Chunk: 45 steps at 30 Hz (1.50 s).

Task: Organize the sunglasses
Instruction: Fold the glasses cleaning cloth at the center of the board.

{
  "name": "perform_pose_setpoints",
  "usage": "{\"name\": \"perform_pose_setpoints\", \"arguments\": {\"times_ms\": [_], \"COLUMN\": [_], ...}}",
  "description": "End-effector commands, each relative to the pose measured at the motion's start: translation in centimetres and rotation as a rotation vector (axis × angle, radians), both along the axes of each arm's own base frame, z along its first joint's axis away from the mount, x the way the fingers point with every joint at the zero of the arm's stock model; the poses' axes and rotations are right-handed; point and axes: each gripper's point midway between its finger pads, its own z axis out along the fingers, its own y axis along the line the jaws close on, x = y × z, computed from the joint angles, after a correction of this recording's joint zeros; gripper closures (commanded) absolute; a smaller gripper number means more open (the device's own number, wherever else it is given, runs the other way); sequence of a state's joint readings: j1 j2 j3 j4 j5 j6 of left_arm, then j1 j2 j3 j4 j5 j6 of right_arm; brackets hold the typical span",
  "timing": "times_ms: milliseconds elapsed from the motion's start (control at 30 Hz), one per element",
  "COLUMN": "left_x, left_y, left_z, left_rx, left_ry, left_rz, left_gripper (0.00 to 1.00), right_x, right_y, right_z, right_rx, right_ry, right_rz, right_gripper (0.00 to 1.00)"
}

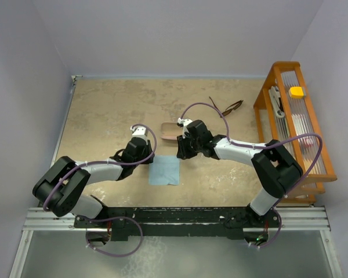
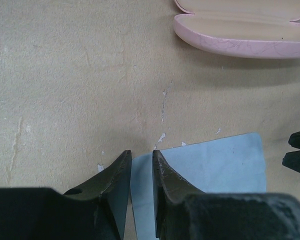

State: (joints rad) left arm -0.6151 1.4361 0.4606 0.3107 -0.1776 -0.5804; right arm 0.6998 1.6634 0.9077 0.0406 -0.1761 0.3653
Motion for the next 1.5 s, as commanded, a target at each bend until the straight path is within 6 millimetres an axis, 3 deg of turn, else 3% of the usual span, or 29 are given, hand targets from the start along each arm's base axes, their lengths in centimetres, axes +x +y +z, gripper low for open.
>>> {"name": "perform_pose_setpoints", "arguments": {"times_ms": [0, 500, 1067, 1333, 1467], "left_x": [-0.5, -1.5, -3.0, -2.5, -2.0], "left_y": [0.4, 1.2, 0.6, 1.1, 1.4], "left_z": [-0.6, -1.5, -2.1, -1.9, -1.8], "left_rx": [0.025, 0.051, 0.061, 0.082, 0.091], "left_ry": [0.037, 0.069, 0.111, 0.093, 0.083], "left_rz": [-0.01, 0.0, -0.017, 0.015, 0.041], "left_gripper": [0.79, 0.75, 0.8, 0.8, 0.88], "right_x": [0.6, 0.5, 0.5, 0.4, 0.3], "right_y": [0.7, 0.7, 0.9, 0.9, 0.9], "right_z": [1.1, 1.0, 0.9, 0.8, 0.5], "right_rx": [0.025, 0.023, 0.025, 0.027, 0.025], "right_ry": [-0.023, -0.014, -0.006, -0.003, 0.003], "right_rz": [0.018, 0.022, 0.024, 0.031, 0.035], "right_gripper": [0.71, 0.71, 0.71, 0.71, 0.73]}}
